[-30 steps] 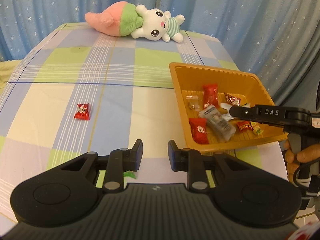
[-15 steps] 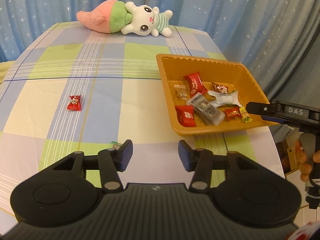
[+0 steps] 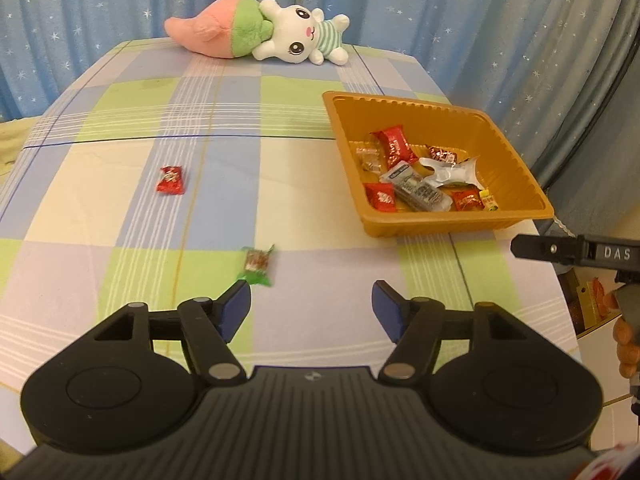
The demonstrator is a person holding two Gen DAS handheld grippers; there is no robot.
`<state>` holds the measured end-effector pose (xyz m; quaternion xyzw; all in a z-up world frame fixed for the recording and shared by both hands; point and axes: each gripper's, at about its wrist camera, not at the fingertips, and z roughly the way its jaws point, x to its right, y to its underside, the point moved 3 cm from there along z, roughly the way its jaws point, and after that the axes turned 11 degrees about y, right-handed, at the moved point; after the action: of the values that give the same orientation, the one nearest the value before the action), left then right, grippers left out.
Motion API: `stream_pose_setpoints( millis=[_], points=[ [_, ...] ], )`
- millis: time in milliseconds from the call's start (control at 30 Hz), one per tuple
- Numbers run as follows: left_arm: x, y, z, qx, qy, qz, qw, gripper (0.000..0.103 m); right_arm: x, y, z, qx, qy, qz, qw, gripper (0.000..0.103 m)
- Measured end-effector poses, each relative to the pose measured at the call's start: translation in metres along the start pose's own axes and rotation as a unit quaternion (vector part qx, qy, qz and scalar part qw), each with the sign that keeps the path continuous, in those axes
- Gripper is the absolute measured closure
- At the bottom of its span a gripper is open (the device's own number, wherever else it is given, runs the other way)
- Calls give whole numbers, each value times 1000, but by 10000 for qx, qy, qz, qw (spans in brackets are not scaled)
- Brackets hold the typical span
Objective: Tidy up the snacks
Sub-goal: 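Move both open tools back over the remaining candies on the table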
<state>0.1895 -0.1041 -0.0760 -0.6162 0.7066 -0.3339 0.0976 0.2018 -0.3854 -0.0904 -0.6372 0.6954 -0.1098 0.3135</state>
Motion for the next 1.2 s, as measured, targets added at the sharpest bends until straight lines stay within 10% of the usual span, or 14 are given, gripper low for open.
stream_pose_setpoints(
  millis=[1200],
  points=[
    [-152, 16, -47, -466, -132, -92, 9988, 33, -164, 58, 47, -645, -27, -698, 9955, 18]
  ],
)
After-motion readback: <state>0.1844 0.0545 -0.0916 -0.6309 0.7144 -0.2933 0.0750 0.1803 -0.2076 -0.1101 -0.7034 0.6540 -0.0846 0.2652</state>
